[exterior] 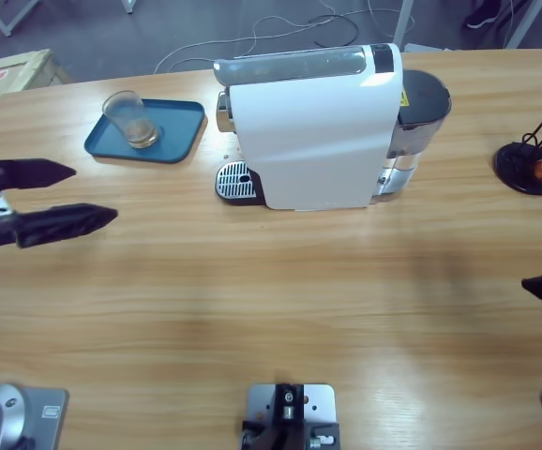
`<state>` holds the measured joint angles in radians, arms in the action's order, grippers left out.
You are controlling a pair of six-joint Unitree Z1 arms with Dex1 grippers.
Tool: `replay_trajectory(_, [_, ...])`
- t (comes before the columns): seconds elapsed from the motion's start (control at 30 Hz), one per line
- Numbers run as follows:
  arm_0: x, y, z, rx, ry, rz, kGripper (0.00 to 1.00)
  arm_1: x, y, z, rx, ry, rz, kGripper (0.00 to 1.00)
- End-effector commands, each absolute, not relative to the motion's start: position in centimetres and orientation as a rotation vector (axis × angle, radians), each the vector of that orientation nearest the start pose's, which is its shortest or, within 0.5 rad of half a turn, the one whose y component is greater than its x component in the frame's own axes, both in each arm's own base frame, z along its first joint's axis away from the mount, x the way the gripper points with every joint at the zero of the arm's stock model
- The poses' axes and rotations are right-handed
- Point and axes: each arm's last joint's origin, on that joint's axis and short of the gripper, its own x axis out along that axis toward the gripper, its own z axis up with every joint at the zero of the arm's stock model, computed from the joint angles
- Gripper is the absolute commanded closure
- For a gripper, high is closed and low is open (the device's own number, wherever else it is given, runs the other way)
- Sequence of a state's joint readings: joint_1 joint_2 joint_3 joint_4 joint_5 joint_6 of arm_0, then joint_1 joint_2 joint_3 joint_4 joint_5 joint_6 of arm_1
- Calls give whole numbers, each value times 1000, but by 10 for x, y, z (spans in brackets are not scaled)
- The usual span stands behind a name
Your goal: Pour coffee
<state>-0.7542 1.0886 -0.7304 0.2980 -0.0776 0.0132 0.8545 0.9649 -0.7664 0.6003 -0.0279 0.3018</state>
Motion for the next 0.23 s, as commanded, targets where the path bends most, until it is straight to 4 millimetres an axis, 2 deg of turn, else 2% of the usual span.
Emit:
replay_trajectory(0.03, [96, -98, 312, 247, 626, -833, 4, 66, 74, 315, -87, 822, 669, 0])
replay_trajectory(0.23, [96, -98, 311, 249, 625, -830, 4, 66, 74, 316, -86, 820, 668, 0])
